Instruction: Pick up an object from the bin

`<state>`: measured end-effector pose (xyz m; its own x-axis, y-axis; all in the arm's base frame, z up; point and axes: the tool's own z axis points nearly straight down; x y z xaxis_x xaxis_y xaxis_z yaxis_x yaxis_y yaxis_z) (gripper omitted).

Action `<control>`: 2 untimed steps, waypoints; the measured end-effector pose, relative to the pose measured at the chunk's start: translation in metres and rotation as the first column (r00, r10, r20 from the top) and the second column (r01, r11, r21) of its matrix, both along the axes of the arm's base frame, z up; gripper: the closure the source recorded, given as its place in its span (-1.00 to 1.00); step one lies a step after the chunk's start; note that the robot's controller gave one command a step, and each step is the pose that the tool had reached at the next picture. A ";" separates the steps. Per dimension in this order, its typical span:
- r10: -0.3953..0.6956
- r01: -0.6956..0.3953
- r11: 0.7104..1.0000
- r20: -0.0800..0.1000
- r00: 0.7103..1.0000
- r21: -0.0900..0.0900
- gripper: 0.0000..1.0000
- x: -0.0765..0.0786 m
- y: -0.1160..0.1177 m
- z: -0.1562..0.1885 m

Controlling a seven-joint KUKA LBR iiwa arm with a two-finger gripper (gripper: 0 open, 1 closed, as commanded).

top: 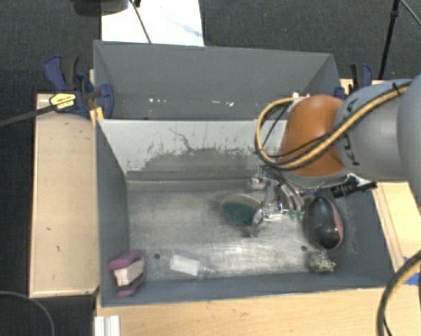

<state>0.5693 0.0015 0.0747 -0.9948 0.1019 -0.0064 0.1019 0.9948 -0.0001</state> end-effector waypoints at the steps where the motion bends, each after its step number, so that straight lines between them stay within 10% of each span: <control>1: 0.000 0.000 1.000 0.010 1.000 0.000 1.00 0.003 0.000 0.003; 2: 0.000 0.000 1.000 0.000 1.000 0.001 1.00 0.005 0.000 0.026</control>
Offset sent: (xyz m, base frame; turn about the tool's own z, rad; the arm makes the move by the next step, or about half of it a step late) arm 0.0000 0.0000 0.0000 0.0000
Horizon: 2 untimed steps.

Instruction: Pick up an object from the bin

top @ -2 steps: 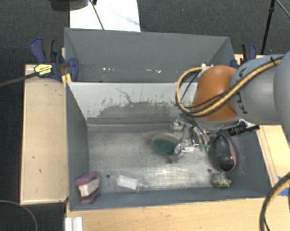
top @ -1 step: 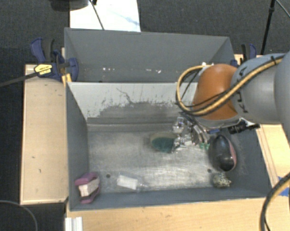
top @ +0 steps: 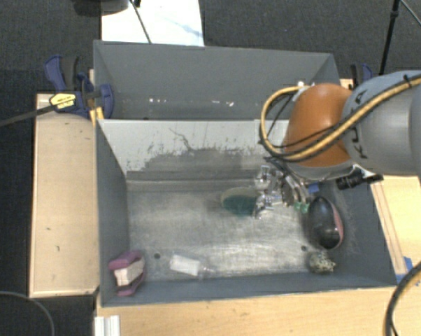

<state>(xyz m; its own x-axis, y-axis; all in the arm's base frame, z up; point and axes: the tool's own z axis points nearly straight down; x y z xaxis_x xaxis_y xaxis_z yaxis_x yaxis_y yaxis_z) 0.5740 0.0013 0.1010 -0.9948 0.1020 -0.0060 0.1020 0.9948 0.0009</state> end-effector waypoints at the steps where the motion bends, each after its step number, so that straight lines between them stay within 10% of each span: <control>1: 0.001 -0.001 1.000 0.001 1.000 0.000 1.00 0.001 0.000 0.047; 2: 0.002 -0.002 1.000 0.000 1.000 0.000 1.00 0.002 0.000 0.050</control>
Offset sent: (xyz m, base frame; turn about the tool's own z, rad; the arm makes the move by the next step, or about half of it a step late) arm -0.0002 -0.0001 0.0438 0.0000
